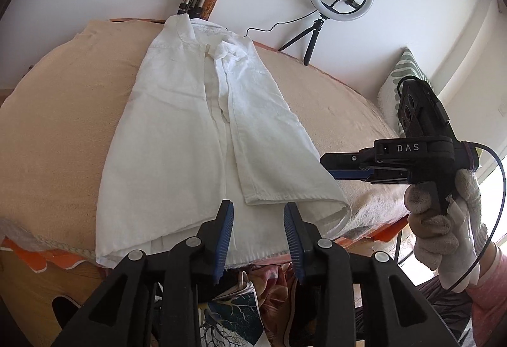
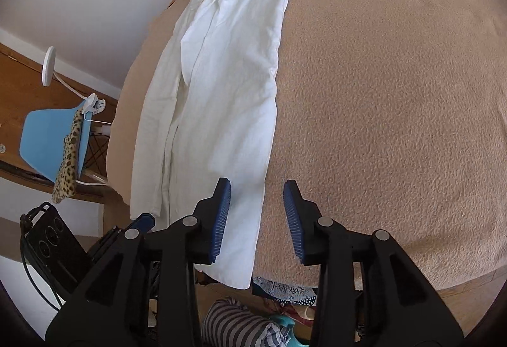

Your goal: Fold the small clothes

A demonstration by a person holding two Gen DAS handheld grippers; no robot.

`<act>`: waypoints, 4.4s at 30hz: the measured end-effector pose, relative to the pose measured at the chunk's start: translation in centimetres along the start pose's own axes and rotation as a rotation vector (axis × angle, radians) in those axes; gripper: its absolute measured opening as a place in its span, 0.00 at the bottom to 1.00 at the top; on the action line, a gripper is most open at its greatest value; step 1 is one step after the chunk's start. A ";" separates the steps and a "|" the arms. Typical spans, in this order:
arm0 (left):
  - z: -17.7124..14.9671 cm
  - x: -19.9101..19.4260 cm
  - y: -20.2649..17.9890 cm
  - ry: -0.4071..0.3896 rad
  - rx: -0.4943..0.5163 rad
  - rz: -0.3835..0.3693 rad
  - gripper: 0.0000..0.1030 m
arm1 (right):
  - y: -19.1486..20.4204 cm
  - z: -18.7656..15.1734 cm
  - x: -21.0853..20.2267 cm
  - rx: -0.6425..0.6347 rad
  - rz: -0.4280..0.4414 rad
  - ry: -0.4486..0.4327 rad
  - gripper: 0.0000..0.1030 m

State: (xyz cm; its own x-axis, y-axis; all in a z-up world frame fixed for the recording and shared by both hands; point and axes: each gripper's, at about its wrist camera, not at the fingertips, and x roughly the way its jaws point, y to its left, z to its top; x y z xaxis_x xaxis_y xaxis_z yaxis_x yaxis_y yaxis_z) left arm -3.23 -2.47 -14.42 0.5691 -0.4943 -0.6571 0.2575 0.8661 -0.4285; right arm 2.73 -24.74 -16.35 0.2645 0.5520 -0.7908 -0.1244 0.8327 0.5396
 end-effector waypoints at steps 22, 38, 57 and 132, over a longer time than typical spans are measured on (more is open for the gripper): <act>1.0 -0.9 10.2 0.089 -0.270 -0.022 0.04 | -2.2 -2.2 0.1 0.168 0.346 0.051 0.08; -0.1 -0.3 9.5 0.107 -0.196 0.050 0.04 | -2.8 -3.5 1.3 0.122 0.184 0.052 0.06; 3.2 -0.5 8.3 0.183 -0.212 -0.067 0.05 | -3.7 -3.3 0.8 0.218 0.431 0.057 0.09; 18.1 12.8 12.5 0.041 -0.026 0.109 0.35 | -1.8 15.1 2.8 -0.193 0.079 -0.151 0.20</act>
State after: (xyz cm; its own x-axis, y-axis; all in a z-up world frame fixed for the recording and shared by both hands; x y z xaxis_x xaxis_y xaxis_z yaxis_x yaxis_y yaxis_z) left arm 21.35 3.36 -16.96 0.5598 -0.4008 -0.7253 0.1754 0.9127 -0.3691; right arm 18.09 -25.36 -15.16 0.3850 0.6148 -0.6883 -0.3266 0.7883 0.5214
